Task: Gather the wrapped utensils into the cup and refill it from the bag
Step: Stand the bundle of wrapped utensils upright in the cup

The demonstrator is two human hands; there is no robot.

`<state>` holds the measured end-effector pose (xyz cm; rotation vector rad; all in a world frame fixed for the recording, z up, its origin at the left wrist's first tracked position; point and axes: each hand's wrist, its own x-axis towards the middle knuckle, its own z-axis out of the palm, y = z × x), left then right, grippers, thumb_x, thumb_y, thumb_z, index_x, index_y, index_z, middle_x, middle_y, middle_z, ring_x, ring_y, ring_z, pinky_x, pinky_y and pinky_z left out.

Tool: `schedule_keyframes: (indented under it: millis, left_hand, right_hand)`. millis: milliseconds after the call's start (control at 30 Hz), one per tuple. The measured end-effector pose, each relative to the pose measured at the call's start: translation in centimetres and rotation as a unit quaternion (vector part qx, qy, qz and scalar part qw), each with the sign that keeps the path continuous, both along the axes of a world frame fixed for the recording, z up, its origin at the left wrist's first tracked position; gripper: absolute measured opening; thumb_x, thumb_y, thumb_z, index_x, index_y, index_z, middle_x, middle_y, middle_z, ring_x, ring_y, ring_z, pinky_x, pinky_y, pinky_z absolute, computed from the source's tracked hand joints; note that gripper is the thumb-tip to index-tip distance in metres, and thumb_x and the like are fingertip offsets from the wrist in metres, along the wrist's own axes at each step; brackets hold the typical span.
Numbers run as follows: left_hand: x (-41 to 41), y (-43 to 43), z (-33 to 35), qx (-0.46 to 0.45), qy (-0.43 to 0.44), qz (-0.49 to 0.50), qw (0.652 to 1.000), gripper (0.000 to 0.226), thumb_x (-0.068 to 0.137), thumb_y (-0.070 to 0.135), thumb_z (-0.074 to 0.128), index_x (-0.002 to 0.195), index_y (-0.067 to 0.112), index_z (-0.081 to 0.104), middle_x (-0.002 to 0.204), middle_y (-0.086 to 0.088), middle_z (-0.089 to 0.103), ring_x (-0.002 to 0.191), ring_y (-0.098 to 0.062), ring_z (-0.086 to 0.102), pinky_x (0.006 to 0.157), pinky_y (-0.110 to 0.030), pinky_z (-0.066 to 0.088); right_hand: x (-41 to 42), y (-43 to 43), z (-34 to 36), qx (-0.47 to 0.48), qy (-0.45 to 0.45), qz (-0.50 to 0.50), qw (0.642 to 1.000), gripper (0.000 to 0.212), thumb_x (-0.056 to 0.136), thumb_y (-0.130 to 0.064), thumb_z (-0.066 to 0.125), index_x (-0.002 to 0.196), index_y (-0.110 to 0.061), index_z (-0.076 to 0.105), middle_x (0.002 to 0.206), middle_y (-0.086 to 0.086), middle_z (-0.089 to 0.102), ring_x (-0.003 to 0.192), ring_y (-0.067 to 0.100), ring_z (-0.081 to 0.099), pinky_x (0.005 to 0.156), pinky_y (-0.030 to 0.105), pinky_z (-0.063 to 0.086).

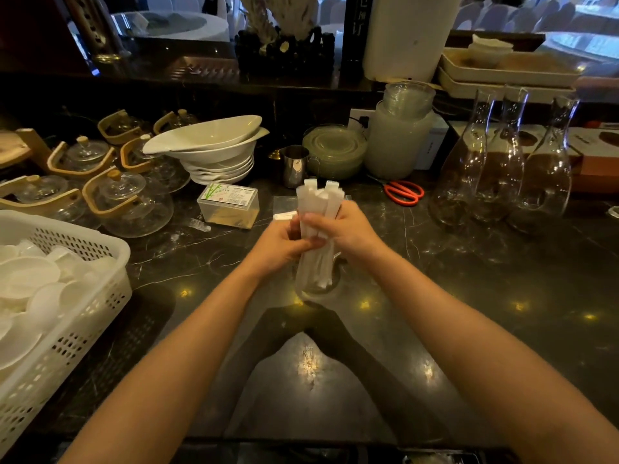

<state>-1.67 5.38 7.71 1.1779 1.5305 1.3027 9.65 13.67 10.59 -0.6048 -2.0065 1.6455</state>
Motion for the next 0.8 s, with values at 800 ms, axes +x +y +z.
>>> schedule_keyframes:
  millis: [800]
  left_hand:
    - [-1.7, 6.4, -1.8, -0.069, 0.108, 0.059, 0.99, 0.021, 0.079, 0.014, 0.063, 0.099, 0.007, 0.063, 0.088, -0.002, 0.063, 0.075, -0.006, 0.059, 0.057, -0.013, 0.049]
  right_hand:
    - [-2.0, 6.9, -3.3, -0.01, -0.042, 0.018, 0.999, 0.026, 0.085, -0.016, 0.058, 0.109, -0.008, 0.059, 0.09, -0.004, 0.061, 0.082, 0.003, 0.059, 0.061, 0.008, 0.051]
